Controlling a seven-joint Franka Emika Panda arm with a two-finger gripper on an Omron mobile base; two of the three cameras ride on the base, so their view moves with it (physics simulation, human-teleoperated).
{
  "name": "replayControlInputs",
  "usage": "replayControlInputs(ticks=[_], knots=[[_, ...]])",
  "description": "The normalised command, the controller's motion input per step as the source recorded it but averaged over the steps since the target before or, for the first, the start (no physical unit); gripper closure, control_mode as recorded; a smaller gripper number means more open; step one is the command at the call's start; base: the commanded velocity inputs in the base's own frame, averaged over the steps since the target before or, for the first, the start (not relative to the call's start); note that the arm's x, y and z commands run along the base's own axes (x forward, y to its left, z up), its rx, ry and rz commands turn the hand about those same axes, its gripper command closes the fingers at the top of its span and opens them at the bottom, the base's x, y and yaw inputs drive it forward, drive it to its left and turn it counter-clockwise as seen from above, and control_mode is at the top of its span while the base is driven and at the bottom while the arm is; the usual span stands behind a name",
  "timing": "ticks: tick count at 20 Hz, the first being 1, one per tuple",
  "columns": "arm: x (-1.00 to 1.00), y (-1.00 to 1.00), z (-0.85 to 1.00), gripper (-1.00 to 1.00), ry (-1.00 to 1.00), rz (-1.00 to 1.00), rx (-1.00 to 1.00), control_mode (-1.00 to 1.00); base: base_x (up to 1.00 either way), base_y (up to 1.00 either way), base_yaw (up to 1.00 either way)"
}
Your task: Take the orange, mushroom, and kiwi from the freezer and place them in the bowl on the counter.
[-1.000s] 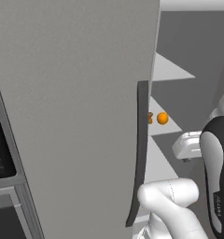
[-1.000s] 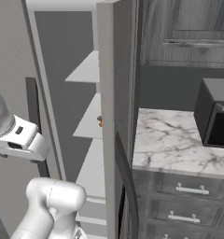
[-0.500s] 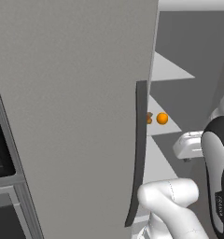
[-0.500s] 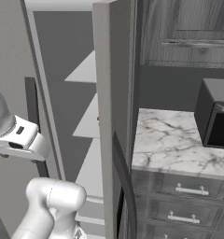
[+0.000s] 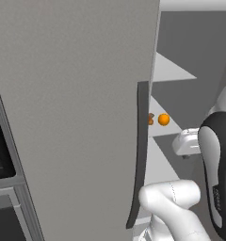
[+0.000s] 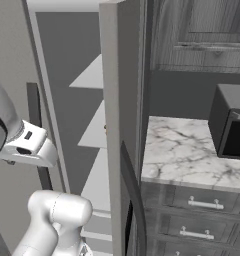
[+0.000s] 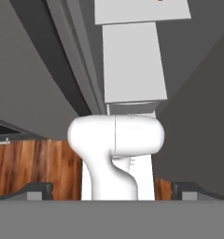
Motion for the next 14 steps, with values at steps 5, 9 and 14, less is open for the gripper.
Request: replayControlInputs(ticks=[5, 9, 14], knots=[[0.49, -0.3, -0.24, -1.0, -0.04, 0.0, 0.0, -1.0, 0.0, 0.0, 0.0], [0.21, -0.31, -0.29, -1.0, -0.07, 0.0, 0.0, -1.0, 0.0, 0.0, 0.0], [0.29, -0.24, -0.17, -1.0, -0.08, 0.0, 0.0, -1.0, 0.0, 0.0, 0.0]])
